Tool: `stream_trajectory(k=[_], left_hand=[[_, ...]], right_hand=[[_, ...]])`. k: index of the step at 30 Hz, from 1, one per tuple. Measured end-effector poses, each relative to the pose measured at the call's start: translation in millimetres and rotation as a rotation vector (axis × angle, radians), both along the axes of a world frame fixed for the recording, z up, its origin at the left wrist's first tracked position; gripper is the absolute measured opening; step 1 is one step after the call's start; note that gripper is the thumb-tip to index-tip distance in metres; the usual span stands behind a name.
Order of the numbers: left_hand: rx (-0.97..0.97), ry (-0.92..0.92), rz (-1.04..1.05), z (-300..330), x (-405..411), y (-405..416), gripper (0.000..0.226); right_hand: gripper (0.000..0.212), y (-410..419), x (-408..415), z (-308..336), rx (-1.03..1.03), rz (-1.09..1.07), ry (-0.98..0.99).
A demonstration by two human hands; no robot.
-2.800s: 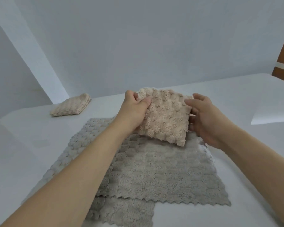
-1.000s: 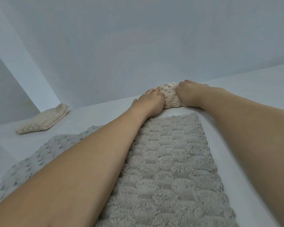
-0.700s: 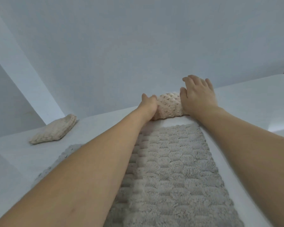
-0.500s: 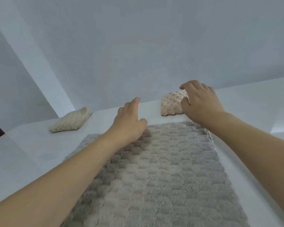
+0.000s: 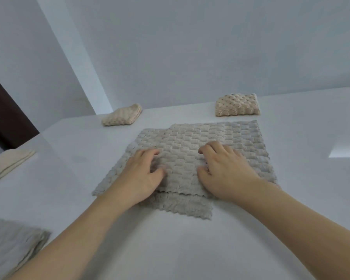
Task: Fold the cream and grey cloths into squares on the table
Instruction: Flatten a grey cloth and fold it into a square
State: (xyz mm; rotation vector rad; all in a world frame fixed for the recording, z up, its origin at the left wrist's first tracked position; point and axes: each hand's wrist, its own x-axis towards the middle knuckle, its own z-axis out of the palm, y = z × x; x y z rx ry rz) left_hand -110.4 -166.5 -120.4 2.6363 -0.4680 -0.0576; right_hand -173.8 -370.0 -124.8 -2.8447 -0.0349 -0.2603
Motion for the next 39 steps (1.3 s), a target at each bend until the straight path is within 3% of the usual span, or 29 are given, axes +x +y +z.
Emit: stream_trajectory(k=[5, 12, 14, 19, 23, 26, 30, 36, 39], left_hand=[[0.059, -0.014, 0.079, -13.8, -3.5, 10.8, 0.05], [-0.07, 0.098, 0.089, -4.7, -1.3, 1.2, 0.034], [-0.221, 0.169, 0.079, -1.8, -0.1, -2.2, 0.028], [-0.55, 0.222, 0.129, 14.0, 0.4, -17.9, 0.019], [-0.722, 0.297, 0.027, 27.8, -1.9, -21.6, 0.042], [-0.591, 0.143, -0.091, 30.4, -3.4, -27.5, 0.053], [-0.398, -0.227, -0.113, 42.7, 7.4, -42.1, 0.018], [-0.631, -0.338, 0.043, 83.4, 16.6, -55.3, 0.019], [-0.667, -0.37, 0.055, 98.4, 9.0, -55.7, 0.024]], right_hand=[[0.05, 0.5, -18.8, -10.8, 0.02, -0.041, 0.013], [0.056, -2.7, -35.1, -10.2, 0.217, 0.085, 0.119], [0.052, -10.0, -34.5, -9.1, 0.188, 0.055, 0.082], [0.031, -16.8, -28.9, -11.9, -0.145, -0.069, -0.076], [0.01, -20.4, -29.8, -7.6, -0.135, -0.144, -0.118], [0.007, -22.4, -30.4, 5.4, 0.012, -0.169, -0.146], [0.026, -28.5, -23.9, 32.5, 0.149, -0.131, -0.074], [0.002, -56.9, -4.6, 50.6, 0.576, -0.335, -0.278], [0.008, -61.7, -8.7, 48.9, 1.114, -0.32, -0.303]])
